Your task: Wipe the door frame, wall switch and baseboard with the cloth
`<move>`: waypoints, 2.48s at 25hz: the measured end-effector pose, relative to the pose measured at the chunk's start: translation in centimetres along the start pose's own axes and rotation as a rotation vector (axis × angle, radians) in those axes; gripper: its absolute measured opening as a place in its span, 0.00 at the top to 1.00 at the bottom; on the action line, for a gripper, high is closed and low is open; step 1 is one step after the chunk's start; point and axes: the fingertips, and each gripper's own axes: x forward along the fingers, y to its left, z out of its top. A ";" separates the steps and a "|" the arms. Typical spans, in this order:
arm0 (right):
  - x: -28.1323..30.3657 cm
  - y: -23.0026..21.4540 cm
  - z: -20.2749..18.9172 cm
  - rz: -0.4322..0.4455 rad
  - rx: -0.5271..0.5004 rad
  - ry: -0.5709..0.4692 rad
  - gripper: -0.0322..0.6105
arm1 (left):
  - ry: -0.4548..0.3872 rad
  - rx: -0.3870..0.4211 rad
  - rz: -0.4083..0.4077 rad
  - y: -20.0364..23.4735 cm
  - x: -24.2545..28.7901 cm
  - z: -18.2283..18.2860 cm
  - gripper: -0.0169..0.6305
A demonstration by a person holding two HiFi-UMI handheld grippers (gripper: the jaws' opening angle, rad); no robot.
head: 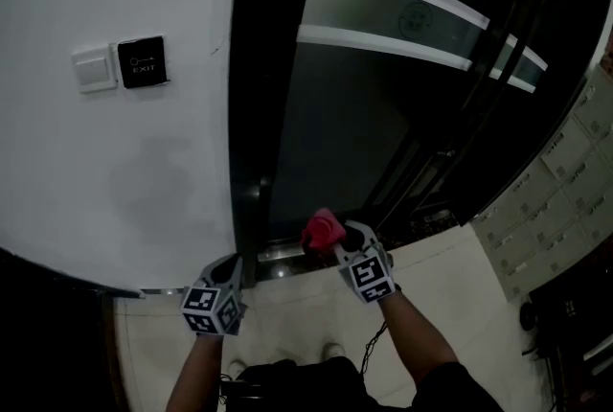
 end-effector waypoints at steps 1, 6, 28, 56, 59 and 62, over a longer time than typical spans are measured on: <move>-0.2 -1.1 0.1 0.010 -0.014 -0.033 0.85 | -0.001 0.006 0.008 -0.9 0.9 -0.3 0.99; -0.9 -6.1 0.9 0.142 -0.112 -0.245 0.85 | 0.013 0.089 0.135 -5.2 5.6 -2.5 0.99; 6.8 -12.1 27.4 0.343 -0.729 -1.008 0.85 | -0.166 0.167 0.664 -5.5 6.0 7.4 0.99; 12.8 -7.0 30.4 0.354 -0.836 -1.215 0.85 | -0.161 0.110 0.931 -5.6 7.5 6.0 0.99; 13.4 -6.2 28.5 0.383 -0.844 -1.180 0.85 | -0.155 0.081 0.929 -5.4 7.5 5.2 0.99; 13.8 -5.5 26.9 0.400 -0.867 -1.163 0.85 | -0.156 0.068 0.918 -5.1 8.0 4.9 0.99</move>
